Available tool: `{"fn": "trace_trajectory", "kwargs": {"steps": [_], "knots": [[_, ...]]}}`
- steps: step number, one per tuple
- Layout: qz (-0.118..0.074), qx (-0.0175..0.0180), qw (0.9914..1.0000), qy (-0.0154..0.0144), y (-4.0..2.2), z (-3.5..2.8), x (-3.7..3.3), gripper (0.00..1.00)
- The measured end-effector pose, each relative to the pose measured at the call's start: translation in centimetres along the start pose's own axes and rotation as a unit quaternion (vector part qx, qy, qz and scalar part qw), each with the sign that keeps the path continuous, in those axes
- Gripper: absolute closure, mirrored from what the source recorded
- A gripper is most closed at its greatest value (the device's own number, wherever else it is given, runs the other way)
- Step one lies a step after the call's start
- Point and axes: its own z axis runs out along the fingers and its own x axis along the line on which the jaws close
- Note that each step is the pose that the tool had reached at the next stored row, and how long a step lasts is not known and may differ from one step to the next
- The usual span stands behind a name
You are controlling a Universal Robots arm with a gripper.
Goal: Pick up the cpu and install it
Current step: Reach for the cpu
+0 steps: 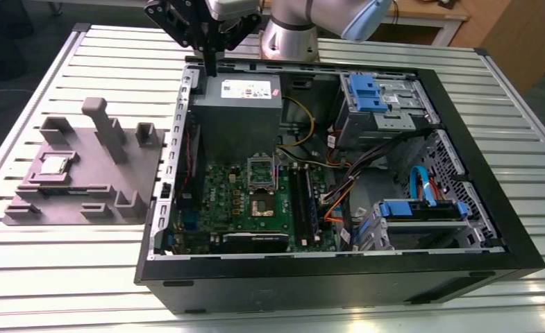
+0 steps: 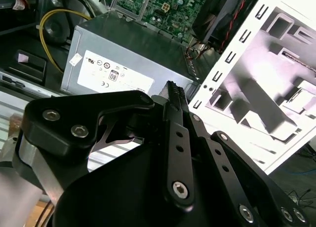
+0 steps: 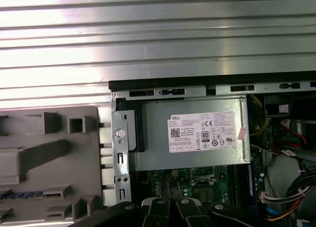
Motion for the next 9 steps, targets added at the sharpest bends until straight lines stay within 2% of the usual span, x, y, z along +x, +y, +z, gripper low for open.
{"fn": "trace_trajectory", "kwargs": {"steps": [9], "knots": [[0.0,0.0,1.0,0.0,-0.03,0.0,0.44,0.9]]}}
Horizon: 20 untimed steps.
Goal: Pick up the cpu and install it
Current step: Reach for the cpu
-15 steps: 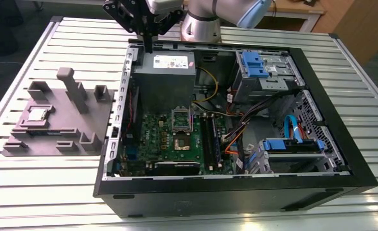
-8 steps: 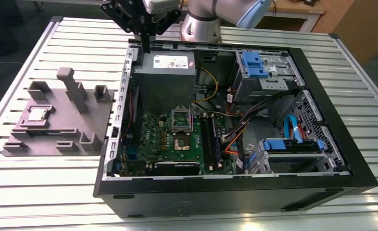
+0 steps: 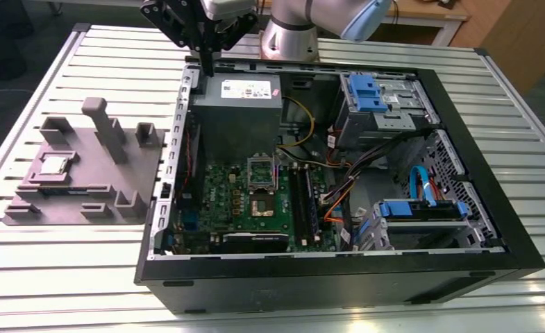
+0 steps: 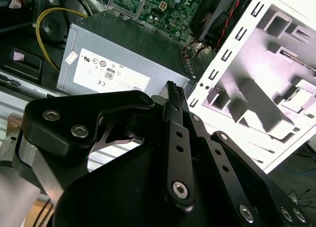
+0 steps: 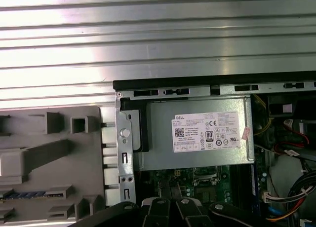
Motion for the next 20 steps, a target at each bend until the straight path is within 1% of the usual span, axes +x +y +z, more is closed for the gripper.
{"fn": "trace_trajectory", "kwargs": {"steps": [20], "knots": [[0.0,0.0,1.0,0.0,-0.06,0.0,0.84,0.9]]}}
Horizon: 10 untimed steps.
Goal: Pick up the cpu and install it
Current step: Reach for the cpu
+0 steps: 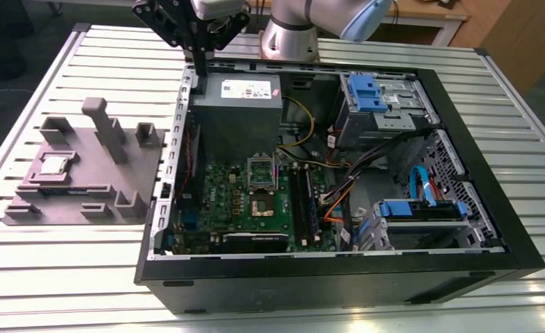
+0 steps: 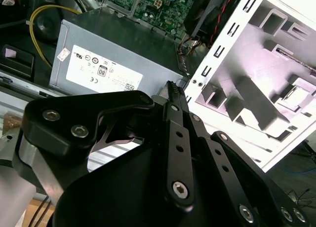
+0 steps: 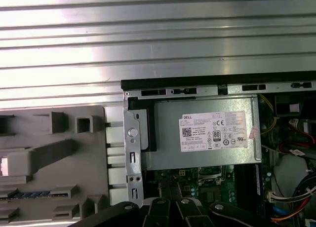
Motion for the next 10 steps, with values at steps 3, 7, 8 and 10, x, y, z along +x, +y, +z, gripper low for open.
{"fn": "trace_trajectory", "kwargs": {"steps": [3,7,8,10], "knots": [[0.0,0.0,1.0,0.0,-0.01,0.0,0.12,0.9],[0.0,0.0,1.0,0.0,-0.02,0.0,0.27,0.9],[0.0,0.0,1.0,0.0,-0.02,0.0,0.3,0.9],[0.0,0.0,1.0,0.0,-0.03,0.0,0.37,0.9]]}}
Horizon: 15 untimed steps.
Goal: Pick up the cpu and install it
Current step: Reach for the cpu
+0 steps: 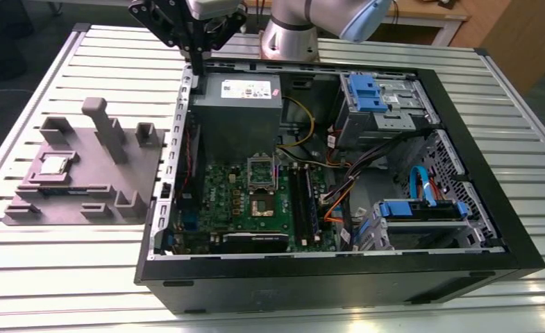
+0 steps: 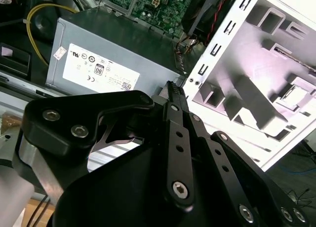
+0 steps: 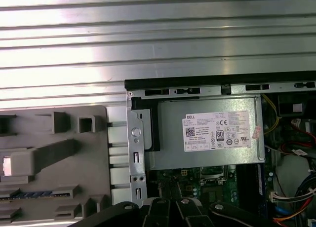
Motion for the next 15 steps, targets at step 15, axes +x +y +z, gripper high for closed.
{"fn": "trace_trajectory", "kwargs": {"steps": [15], "knots": [[0.0,0.0,1.0,0.0,-0.04,0.01,0.53,0.9]]}}
